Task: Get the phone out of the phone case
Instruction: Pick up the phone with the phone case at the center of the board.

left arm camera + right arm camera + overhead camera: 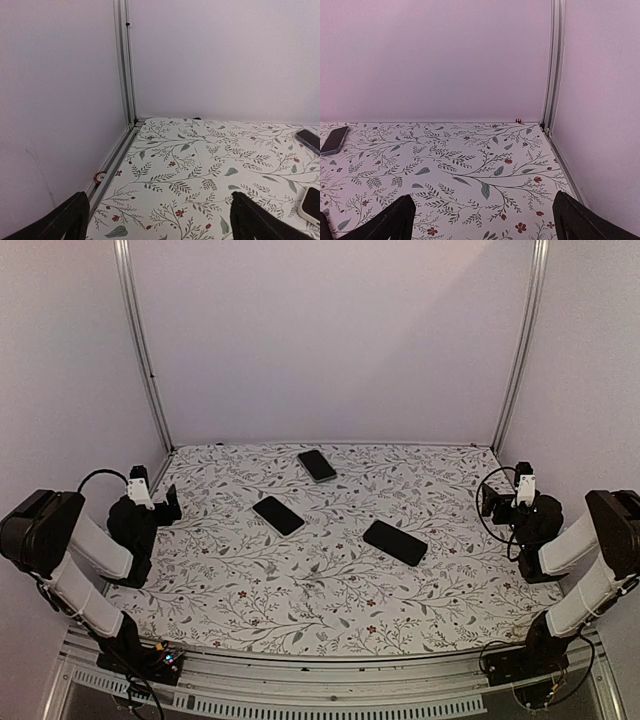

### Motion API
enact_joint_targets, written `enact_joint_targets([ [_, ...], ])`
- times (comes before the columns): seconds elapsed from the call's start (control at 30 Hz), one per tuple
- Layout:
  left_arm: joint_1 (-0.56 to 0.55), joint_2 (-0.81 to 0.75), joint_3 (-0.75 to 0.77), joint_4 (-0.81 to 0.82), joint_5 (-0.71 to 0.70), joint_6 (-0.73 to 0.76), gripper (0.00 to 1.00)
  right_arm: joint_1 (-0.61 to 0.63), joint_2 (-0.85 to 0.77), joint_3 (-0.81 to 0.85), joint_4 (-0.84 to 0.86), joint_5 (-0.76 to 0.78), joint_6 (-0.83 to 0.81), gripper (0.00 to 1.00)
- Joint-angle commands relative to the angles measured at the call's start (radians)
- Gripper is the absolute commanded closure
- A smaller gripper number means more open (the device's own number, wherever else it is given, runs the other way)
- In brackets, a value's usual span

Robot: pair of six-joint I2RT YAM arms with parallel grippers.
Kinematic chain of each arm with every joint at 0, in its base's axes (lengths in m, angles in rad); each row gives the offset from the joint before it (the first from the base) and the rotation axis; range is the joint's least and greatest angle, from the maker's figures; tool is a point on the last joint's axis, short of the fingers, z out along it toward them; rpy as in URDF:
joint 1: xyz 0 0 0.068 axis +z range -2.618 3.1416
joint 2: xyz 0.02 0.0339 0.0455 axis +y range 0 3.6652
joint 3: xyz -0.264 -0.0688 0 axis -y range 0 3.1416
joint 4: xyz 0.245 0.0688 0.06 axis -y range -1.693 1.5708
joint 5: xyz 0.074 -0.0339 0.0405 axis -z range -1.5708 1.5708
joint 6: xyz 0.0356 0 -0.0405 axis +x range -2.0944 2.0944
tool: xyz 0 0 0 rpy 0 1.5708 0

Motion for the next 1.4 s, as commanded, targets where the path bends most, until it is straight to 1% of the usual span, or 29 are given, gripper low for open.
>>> enact_joint_targets([
  [0.0, 0.009, 0.006, 0.01, 0.015, 0.007, 0.006, 0.01, -0.004, 0.007, 0.005, 0.023, -0.015, -0.009, 0.01],
  [1.0, 0.009, 0.004, 0.01, 0.015, 0.006, 0.006, 0.01, -0.003, 0.007, 0.002, 0.023, -0.011, -0.01, 0.01],
  [1.07, -0.002, -0.004, 0.009, 0.025, -0.038, 0.006, 0.01, -0.003, 0.001, 0.002, 0.018, 0.029, -0.002, 0.01],
  [1.1, -0.017, -0.028, 0.02, -0.007, -0.067, 0.01, 0.01, -0.001, -0.013, 0.003, -0.001, 0.035, 0.007, 0.01],
  [1.13, -0.034, -0.067, 0.05, -0.084, -0.077, 0.025, 0.01, 0.009, -0.03, 0.009, -0.032, 0.055, 0.005, 0.01],
  [1.2, -0.078, -0.142, 0.124, -0.268, -0.094, 0.069, 0.01, 0.074, -0.077, 0.028, -0.09, 0.129, -0.028, 0.01],
  [1.23, -0.1, -0.176, 0.162, -0.388, -0.119, 0.066, 0.01, 0.106, -0.093, 0.037, -0.111, 0.159, -0.056, 0.01],
  [1.27, -0.111, -0.212, 0.193, -0.478, -0.122, -0.004, 0.01, 0.138, -0.109, 0.053, -0.141, 0.195, -0.093, 0.01],
  [1.3, -0.114, -0.253, 0.219, -0.559, -0.082, -0.077, 0.01, 0.172, -0.121, 0.071, -0.177, 0.233, -0.115, 0.01],
  [1.37, -0.134, -0.315, 0.249, -0.665, -0.039, -0.176, 0.01, 0.234, -0.16, 0.118, -0.256, 0.318, -0.158, 0.01],
])
